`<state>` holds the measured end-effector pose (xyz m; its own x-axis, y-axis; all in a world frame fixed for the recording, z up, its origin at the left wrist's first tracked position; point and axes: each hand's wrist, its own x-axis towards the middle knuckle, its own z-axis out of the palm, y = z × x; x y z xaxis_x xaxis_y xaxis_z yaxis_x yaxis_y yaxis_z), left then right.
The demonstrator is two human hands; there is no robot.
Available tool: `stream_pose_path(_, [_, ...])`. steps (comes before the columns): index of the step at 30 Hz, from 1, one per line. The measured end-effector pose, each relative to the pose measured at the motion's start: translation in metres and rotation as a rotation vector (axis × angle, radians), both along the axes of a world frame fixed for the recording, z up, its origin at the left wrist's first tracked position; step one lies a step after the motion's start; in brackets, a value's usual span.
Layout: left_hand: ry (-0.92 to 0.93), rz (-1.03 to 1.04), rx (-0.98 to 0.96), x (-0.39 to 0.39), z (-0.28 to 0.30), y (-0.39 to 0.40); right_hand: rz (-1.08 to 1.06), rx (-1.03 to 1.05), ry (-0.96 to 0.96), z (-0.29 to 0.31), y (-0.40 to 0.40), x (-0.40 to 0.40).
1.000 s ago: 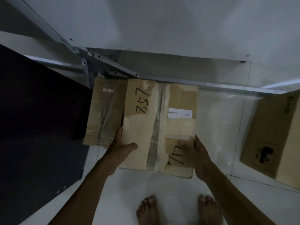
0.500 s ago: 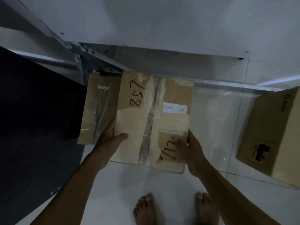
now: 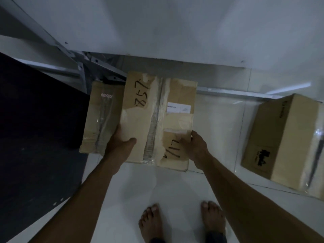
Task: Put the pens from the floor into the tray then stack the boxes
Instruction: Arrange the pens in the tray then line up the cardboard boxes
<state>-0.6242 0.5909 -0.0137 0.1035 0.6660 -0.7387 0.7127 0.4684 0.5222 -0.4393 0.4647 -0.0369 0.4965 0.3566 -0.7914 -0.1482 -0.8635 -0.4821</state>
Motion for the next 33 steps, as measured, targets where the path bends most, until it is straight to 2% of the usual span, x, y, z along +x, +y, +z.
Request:
stream_pose_path(5, [0.034, -0.080, 0.024, 0.012, 0.034, -0.030, -0.015, 0.049, 0.094, 0.031, -0.019, 0.002])
stream_pose_path(9, [0.014, -0.167, -0.027, 0.042, 0.059, -0.065, -0.041, 0.032, 0.071, 0.060, -0.052, 0.016])
stream_pose_path(18, [-0.069, -0.416, -0.220, 0.172, 0.097, -0.166, -0.126, -0.122, -0.294, 0.102, -0.177, 0.159])
stream_pose_path(27, [-0.125, -0.339, -0.317, 0.304, 0.065, -0.246, -0.355, -0.257, -0.492, 0.065, -0.302, 0.291])
stream_pose_path(29, [-0.125, -0.354, -0.319, 0.325, 0.052, -0.253, -0.408, -0.237, -0.446, 0.051, -0.322, 0.309])
stream_pose_path(33, [-0.148, -0.345, -0.321, 0.355, 0.023, -0.262, -0.469, -0.172, -0.153, 0.019, -0.342, 0.326])
